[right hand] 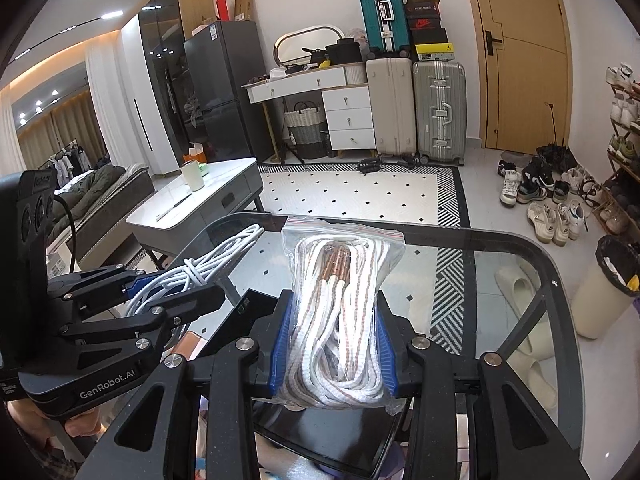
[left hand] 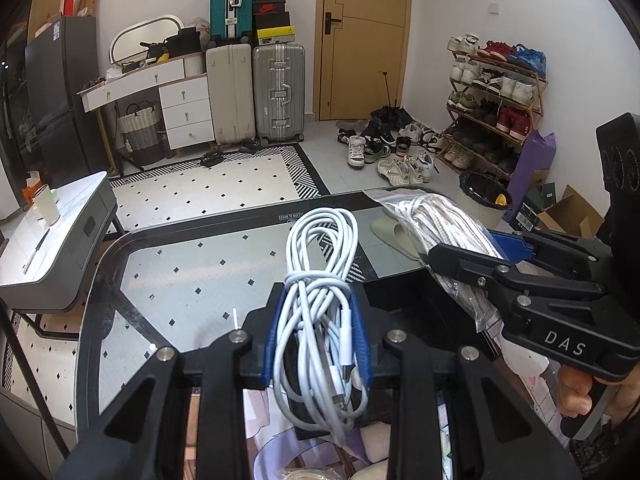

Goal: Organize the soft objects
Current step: 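Lower the cable coil and bagged rope into the black box and open both grippers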

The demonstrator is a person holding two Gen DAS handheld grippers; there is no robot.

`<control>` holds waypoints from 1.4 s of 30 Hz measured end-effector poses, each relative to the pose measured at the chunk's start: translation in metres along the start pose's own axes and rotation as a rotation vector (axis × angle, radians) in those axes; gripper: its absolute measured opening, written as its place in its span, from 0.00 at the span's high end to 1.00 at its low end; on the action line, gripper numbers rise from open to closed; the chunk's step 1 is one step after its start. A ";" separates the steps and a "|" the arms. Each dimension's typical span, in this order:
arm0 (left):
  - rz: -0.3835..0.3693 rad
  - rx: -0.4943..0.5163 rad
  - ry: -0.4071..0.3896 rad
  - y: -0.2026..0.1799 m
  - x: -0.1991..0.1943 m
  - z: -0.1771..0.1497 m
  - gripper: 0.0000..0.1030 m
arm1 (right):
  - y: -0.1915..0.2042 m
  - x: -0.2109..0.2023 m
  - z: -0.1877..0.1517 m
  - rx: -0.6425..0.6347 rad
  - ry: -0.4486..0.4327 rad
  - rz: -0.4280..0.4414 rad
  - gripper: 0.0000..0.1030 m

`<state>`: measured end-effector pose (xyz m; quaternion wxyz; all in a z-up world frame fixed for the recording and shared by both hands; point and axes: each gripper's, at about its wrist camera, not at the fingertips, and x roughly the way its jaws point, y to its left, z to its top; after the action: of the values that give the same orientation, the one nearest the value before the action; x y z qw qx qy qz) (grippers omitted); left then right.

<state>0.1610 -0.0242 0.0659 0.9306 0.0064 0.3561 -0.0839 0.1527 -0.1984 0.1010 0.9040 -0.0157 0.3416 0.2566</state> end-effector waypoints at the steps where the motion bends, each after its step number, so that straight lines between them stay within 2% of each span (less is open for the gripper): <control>1: -0.002 -0.001 0.003 0.002 0.003 0.002 0.72 | -0.001 0.004 -0.001 0.000 0.008 -0.001 0.64; 20: -0.036 -0.024 0.055 -0.011 0.040 -0.017 0.73 | -0.016 0.045 -0.036 0.026 0.072 -0.010 0.64; 28: -0.033 -0.046 0.077 -0.006 0.048 -0.026 0.73 | -0.013 0.053 -0.044 -0.030 0.069 -0.053 0.64; 35: -0.043 -0.048 0.085 -0.005 0.049 -0.029 0.72 | -0.018 0.052 -0.052 -0.010 0.056 -0.036 0.62; 37: -0.049 -0.045 0.091 -0.004 0.049 -0.031 0.70 | -0.019 0.051 -0.053 -0.016 0.057 -0.034 0.61; 42: -0.059 -0.043 0.094 -0.001 0.048 -0.038 0.58 | -0.020 0.046 -0.055 -0.012 0.058 -0.022 0.59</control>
<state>0.1710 -0.0297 0.0060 0.9100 -0.0204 0.4011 -0.1033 0.1580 -0.2057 0.0272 0.8964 -0.0321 0.3659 0.2482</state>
